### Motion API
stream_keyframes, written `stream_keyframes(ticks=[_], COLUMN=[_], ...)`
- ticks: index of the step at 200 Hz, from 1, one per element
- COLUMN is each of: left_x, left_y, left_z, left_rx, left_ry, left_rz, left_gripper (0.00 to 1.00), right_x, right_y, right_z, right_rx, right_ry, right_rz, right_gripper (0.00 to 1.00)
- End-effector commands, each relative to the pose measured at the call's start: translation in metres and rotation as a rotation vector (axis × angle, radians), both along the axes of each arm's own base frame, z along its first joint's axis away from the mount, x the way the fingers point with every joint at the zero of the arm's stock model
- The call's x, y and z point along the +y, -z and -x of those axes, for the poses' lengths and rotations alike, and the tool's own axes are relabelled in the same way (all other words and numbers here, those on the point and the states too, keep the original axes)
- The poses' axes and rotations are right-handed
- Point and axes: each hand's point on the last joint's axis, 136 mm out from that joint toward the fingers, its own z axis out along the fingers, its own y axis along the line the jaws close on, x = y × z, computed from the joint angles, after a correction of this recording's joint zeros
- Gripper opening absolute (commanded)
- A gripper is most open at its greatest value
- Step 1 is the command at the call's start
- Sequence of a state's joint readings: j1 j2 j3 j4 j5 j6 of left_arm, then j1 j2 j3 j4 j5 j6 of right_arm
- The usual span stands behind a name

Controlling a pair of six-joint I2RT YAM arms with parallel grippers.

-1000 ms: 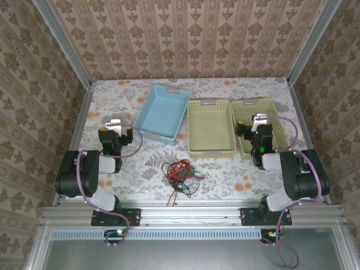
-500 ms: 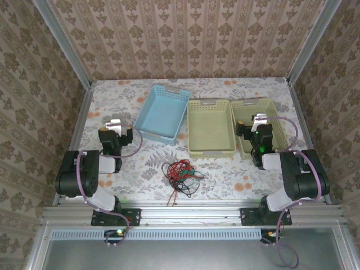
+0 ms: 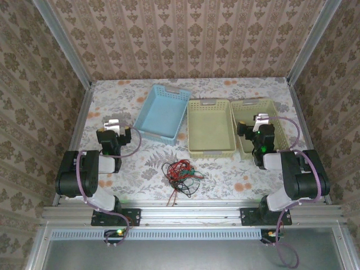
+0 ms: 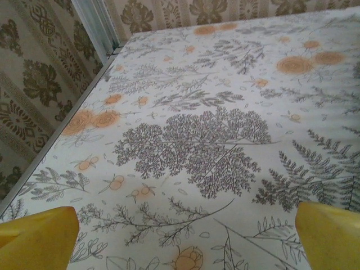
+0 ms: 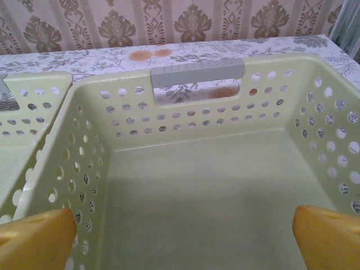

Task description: Untangle the cables

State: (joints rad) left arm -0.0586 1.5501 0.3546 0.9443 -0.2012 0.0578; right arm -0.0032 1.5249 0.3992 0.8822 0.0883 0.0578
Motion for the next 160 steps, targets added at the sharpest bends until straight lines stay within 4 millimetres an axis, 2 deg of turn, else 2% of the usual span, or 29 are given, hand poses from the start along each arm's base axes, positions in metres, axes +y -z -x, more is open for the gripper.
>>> stream_keyframes(ticks=[1, 24, 38, 55, 69, 82, 84, 96, 116, 127, 136, 142, 160], left_x=[-0.009, -0.022, -0.028, -0.051, -0.075, -0.105, -0.115, -0.144, -0.19, -0.215, -0.235, -0.246, -0.269], left_y=[-0.033, -0.076, -0.094, -0.091, -0.08, -0.07, -0.068, -0.059, -0.046, -0.041, -0.038, -0.037, -0.038], left_z=[-0.004, 0.005, 0.019, 0.038, 0.055, 0.069, 0.073, 0.087, 0.103, 0.112, 0.122, 0.128, 0.144], left_rx=[-0.009, -0.001, -0.027, 0.022, 0.07, 0.086, 0.092, 0.119, 0.199, 0.252, 0.303, 0.336, 0.405], left_ry=[-0.004, -0.018, -0.056, -0.006, 0.037, 0.111, 0.14, 0.214, 0.348, 0.434, 0.514, 0.558, 0.666], left_rz=[-0.066, -0.086, -0.009, 0.173, 0.287, 0.332, 0.333, 0.347, 0.415, 0.434, 0.437, 0.435, 0.447], left_gripper=[1.0, 1.0, 1.0, 1.0, 1.0, 1.0, 1.0, 1.0, 1.0, 1.0, 1.0, 1.0, 1.0], right_x=[0.002, -0.016, -0.033, -0.038, -0.026, 0.002, 0.008, 0.057, 0.149, 0.186, 0.203, 0.208, 0.207], right_y=[0.001, -0.014, -0.027, -0.046, -0.065, -0.079, -0.08, -0.082, -0.065, -0.052, -0.046, -0.042, -0.039], right_z=[0.001, 0.005, 0.011, 0.016, 0.02, 0.023, 0.024, 0.031, 0.061, 0.081, 0.093, 0.099, 0.107], right_rx=[0.006, 0.058, 0.156, 0.168, 0.149, 0.142, 0.144, 0.167, 0.251, 0.302, 0.328, 0.337, 0.334], right_ry=[-0.009, 0.104, 0.224, 0.274, 0.259, 0.177, 0.157, -0.01, -0.342, -0.46, -0.502, -0.497, -0.458], right_rz=[-0.013, -0.017, -0.036, -0.035, -0.045, -0.048, -0.047, -0.029, 0.009, 0.038, 0.048, 0.045, -0.015], right_gripper=[1.0, 1.0, 1.0, 1.0, 1.0, 1.0, 1.0, 1.0, 1.0, 1.0, 1.0, 1.0, 1.0])
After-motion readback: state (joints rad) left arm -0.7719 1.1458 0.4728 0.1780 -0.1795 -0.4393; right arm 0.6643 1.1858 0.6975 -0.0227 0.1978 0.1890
